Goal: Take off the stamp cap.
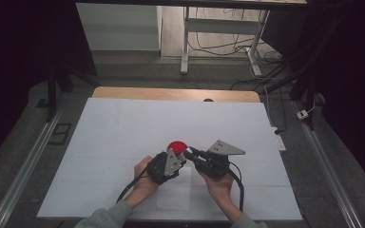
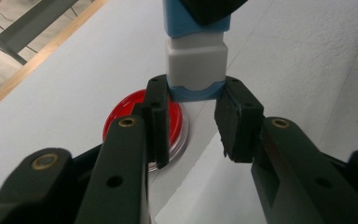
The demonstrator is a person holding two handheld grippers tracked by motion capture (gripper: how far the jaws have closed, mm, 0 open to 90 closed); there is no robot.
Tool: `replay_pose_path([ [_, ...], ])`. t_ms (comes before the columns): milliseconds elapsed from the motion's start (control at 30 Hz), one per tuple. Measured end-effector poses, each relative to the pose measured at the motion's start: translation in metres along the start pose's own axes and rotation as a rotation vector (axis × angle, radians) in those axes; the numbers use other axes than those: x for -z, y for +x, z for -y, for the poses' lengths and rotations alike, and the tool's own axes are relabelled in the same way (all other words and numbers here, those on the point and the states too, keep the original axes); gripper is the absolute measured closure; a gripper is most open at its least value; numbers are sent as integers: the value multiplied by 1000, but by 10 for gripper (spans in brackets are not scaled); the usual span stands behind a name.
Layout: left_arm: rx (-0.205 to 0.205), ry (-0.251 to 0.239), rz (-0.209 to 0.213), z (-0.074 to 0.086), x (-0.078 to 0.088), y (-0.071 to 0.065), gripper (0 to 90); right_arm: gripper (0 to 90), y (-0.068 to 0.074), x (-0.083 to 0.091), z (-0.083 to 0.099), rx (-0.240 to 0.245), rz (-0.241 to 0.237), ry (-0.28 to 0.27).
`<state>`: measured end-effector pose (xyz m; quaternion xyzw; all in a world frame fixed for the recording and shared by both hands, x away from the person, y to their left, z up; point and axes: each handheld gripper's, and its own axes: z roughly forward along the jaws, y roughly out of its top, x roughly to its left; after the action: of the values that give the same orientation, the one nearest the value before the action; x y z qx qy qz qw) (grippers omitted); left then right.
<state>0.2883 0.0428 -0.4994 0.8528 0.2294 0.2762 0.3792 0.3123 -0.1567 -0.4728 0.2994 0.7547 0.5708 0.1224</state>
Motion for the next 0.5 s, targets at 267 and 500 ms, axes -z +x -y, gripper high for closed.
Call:
replay_pose_path([
  [267, 40, -16, 24, 0, 1, 2, 659, 759, 1, 1, 0, 2, 5, -14],
  [500, 61, -21, 35, 1, 1, 2, 659, 760, 2, 1, 0, 13, 9, -18],
])
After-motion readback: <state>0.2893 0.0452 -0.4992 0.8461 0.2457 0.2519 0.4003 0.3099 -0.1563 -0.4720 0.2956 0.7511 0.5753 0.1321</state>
